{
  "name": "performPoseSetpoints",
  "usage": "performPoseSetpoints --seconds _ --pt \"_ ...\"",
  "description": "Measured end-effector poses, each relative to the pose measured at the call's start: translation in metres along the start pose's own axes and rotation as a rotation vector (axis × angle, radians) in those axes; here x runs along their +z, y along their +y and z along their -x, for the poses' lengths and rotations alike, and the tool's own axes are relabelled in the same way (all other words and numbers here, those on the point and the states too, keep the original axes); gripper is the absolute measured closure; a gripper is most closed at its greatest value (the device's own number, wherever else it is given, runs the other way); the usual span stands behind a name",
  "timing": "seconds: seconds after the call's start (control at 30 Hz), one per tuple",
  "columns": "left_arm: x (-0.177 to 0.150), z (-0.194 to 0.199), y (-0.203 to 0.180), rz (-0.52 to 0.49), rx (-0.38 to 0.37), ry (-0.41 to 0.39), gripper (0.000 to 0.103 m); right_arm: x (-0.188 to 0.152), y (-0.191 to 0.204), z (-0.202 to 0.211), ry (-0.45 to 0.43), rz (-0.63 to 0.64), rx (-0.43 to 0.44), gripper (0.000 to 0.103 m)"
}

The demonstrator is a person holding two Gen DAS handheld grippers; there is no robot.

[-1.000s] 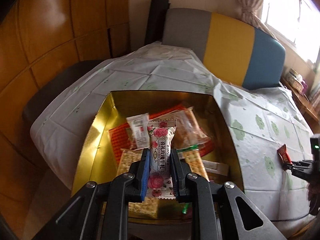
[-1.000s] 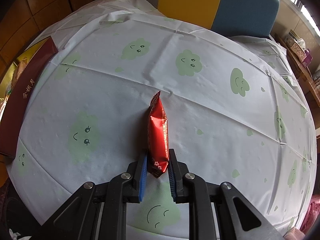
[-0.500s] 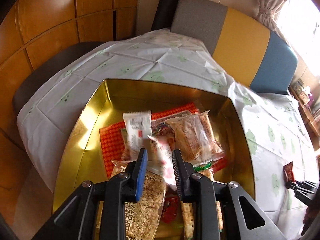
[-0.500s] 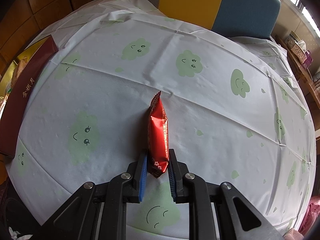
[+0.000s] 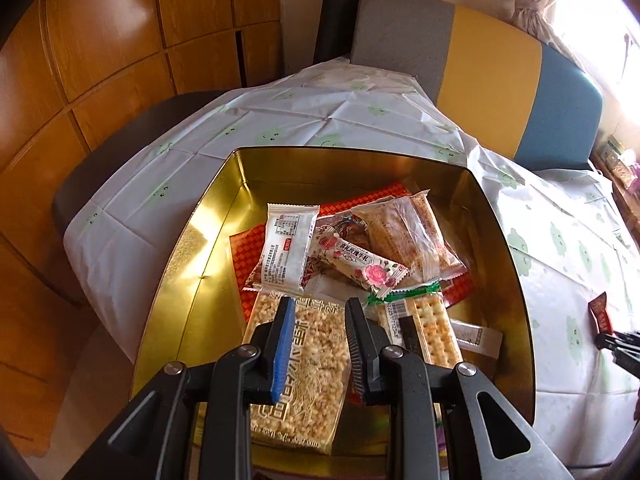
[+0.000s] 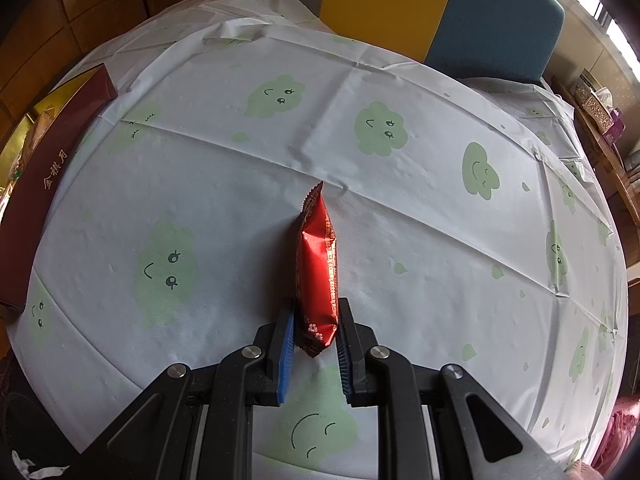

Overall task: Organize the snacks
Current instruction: 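Carry the red candy into the gold tray and open the right tool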

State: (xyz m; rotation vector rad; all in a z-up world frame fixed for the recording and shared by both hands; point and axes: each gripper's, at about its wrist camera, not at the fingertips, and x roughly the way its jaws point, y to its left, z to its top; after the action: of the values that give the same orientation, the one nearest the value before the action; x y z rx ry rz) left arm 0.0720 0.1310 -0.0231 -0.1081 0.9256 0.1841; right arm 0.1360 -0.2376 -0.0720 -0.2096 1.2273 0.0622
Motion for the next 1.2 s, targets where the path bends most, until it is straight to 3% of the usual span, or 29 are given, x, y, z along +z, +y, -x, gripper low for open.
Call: performPoseSetpoints --seconds 1.2 --pt "-0.022 0.022 0.006 -0.011 0.011 -0.016 0.076 0.000 0.002 0.001 -0.002 0.018 -0.017 0.085"
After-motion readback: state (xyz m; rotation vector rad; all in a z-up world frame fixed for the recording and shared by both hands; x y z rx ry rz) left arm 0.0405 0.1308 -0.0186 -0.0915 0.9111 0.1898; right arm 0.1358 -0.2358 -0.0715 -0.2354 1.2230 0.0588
